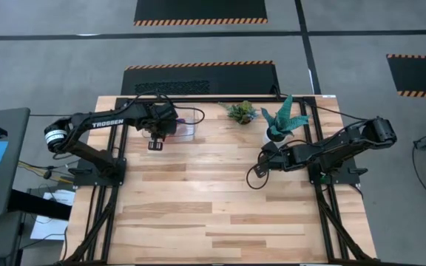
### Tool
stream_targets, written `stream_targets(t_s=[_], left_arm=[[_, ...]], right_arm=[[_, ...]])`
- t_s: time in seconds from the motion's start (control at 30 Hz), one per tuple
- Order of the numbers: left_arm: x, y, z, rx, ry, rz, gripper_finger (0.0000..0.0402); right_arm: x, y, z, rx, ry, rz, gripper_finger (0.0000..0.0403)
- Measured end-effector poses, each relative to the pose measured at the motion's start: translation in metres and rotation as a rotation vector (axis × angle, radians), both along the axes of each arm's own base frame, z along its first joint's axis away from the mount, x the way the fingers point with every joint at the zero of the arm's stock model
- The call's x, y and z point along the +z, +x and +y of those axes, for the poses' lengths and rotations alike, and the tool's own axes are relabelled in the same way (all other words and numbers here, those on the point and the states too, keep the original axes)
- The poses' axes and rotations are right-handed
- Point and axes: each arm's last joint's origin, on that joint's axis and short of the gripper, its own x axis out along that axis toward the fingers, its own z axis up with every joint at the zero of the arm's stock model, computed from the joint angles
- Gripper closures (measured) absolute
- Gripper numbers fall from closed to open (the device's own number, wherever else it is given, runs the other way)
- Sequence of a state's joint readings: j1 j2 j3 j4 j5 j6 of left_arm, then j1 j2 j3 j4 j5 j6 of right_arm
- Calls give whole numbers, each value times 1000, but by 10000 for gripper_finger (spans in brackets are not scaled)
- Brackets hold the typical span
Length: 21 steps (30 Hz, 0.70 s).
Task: Nest measuring cups in basket
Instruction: Stack the dark blue measuring cup on top of the orange measuring cup into the white transparent bin
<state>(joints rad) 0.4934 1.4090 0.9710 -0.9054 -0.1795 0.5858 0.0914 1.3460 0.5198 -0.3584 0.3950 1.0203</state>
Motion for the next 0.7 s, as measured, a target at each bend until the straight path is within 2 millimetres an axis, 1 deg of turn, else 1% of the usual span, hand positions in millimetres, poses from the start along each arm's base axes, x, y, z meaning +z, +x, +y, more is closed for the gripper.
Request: stream_targets(t_s=[0.1, 0.37, 0.47, 0.57, 0.63, 0.7], left_arm=[[0, 0, 0, 3, 0, 0, 350], [0, -1, 1, 26, 39, 20, 287], [1, -2, 0, 129, 94, 33, 274], [5, -6, -3, 294, 170, 74, 270], [8, -14, -10, 424, 186, 145, 270], [9, -22, -14, 488, 195, 207, 270]], right_arm=[[0, 0, 0, 0, 0, 0, 376], [0, 0, 0, 0, -1, 0, 376], [0, 0, 0, -4, -3, -1, 376], [0, 0, 1, 7, 39, -3, 376], [0, 0, 2, 16, 56, -1, 376], [0, 0, 2, 4, 62, -6, 376]])
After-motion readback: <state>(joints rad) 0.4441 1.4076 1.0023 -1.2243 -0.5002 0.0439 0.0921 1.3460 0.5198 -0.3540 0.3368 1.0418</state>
